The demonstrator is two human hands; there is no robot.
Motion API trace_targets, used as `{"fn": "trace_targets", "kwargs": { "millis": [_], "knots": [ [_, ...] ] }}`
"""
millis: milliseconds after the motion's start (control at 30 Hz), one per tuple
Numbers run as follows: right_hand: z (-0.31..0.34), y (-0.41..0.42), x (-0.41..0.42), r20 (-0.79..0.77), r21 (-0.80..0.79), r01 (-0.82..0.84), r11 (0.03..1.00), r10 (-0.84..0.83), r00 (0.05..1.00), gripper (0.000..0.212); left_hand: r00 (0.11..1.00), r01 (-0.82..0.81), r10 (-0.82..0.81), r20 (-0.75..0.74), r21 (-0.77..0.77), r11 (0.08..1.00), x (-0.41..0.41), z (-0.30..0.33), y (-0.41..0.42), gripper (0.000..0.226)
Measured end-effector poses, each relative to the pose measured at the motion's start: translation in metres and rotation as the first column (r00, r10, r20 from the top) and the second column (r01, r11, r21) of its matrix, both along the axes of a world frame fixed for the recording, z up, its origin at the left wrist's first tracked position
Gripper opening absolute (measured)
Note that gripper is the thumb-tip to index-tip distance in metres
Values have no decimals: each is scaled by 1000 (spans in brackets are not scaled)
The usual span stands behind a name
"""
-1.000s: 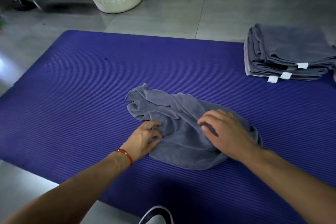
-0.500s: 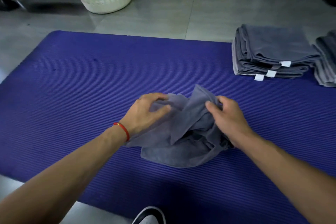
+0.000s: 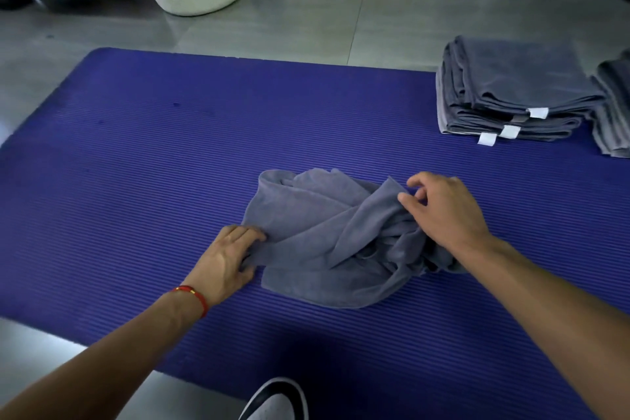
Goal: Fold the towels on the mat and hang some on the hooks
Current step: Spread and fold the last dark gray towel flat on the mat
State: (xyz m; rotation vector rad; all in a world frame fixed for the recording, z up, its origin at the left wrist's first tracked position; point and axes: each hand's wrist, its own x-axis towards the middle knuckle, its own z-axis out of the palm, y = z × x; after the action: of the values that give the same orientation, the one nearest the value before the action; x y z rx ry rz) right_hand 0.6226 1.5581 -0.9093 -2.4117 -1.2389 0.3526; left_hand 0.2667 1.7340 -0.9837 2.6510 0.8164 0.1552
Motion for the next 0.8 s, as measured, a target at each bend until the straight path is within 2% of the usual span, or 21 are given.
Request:
{"fn": "trace_targets", "kwargs": {
  "millis": [67, 133, 200, 267, 367, 433, 467, 533, 600, 667, 733, 800],
  "knots": [
    [-1, 3, -1, 97, -64, -41, 997, 47, 994, 35, 997, -67, 69, 41, -28, 997, -8, -1, 0, 45],
    [-7, 6, -1, 113, -145, -61, 988, 78, 991, 26, 996, -81, 83, 33, -59, 995, -14, -3, 3, 42],
    [-11, 8, -1, 88, -276, -62, 959, 90, 992, 17, 996, -88, 90, 25, -94, 992, -18, 0, 7, 38],
    [-12, 8, 2, 3, -318, -42, 947, 45, 999, 13, 997, -69, 70, 12, -96, 993, -21, 6, 11, 38],
    [-3, 5, 13, -187, -213, 41, 976, -81, 979, 9, 997, -56, 61, 44, -102, 993, -22, 17, 20, 34],
    [5, 2, 22, -277, -104, 124, 987, -148, 949, 7, 969, -205, 227, 95, -197, 959, -16, 30, 25, 18],
    [9, 0, 29, -299, -40, 174, 984, -178, 937, 6, 931, -290, 335, 148, -262, 921, -11, 35, 31, 14],
    [21, -5, 45, -356, 100, 260, 961, -209, 911, 4, 820, -364, 504, 271, -433, 825, 10, 54, 38, 28],
    [40, -12, 61, -464, 243, 344, 907, -203, 862, 13, 700, -297, 588, 406, -583, 757, 37, 82, 48, 31],
    [67, -21, 73, -599, 352, 452, 820, -174, 782, 19, 615, -223, 629, 476, -660, 717, 69, 116, 61, 20],
    [98, -32, 82, -712, 403, 542, 737, -120, 692, 21, 591, -176, 602, 537, -642, 746, 97, 151, 74, 13],
    [129, -48, 89, -763, 425, 597, 681, -86, 641, 22, 615, -202, 521, 592, -520, 830, 127, 181, 86, 19]
  ]
}}
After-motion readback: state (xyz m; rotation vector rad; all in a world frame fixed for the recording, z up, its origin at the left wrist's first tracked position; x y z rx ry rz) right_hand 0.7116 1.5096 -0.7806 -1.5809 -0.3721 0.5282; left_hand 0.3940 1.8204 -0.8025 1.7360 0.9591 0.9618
